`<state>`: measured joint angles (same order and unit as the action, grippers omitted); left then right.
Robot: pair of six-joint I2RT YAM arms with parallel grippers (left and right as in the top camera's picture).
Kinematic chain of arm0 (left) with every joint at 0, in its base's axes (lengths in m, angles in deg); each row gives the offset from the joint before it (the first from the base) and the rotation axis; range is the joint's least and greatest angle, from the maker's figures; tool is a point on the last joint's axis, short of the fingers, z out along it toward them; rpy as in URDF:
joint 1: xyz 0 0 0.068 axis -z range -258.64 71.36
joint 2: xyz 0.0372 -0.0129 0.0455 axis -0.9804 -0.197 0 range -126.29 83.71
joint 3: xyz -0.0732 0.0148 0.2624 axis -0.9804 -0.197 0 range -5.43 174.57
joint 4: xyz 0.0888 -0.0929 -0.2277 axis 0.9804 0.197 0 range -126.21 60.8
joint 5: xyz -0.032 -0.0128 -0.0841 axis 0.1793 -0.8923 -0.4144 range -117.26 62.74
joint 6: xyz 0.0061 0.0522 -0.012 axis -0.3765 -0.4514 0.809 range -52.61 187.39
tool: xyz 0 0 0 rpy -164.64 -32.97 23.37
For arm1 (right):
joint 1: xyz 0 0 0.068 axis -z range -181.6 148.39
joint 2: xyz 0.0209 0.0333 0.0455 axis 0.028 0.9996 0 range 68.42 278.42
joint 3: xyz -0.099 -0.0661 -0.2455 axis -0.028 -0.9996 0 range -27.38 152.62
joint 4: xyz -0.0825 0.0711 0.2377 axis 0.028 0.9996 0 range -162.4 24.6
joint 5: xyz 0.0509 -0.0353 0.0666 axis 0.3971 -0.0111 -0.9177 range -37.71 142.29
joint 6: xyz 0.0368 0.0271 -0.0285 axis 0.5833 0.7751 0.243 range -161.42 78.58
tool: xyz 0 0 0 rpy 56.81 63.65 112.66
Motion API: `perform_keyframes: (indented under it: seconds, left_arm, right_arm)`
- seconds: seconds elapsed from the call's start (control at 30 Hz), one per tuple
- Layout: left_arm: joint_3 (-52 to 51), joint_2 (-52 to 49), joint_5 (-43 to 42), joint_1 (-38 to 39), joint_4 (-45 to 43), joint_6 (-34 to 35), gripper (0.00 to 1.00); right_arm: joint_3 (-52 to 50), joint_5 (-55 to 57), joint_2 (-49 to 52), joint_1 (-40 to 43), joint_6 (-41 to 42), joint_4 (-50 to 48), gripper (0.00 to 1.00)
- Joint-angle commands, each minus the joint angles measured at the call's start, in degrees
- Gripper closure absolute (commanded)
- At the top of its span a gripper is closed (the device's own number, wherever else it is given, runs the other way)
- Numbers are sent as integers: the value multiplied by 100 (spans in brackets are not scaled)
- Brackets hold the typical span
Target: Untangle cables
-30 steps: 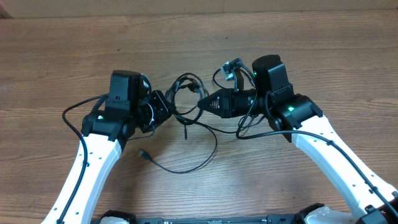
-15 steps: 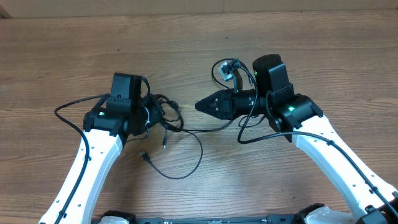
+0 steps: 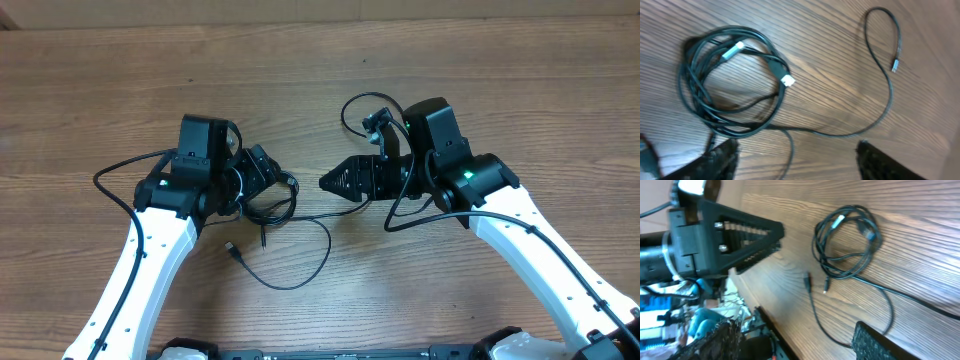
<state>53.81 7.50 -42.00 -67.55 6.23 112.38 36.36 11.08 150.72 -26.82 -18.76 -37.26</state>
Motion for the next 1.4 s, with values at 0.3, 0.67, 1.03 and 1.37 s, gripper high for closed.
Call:
perform_keyframes:
  seconds: [0.3,0.67,1.03,1.37]
  left_arm:
    - [92,-247,1499,-20,260,-1353,15]
    - [92,-1784,1469,-20,208,-682,32]
    - [92,-2367,1475,-20,-157,-361,44]
    - [92,-2367,1475,-20,-212,-363,73]
  right_arm:
    - [70,459,2,11,-20,81,14]
    - [70,525,2,11,-22,149,10]
    - [70,584,2,11,-22,149,8]
    - [70,584,2,11,-22,149,8]
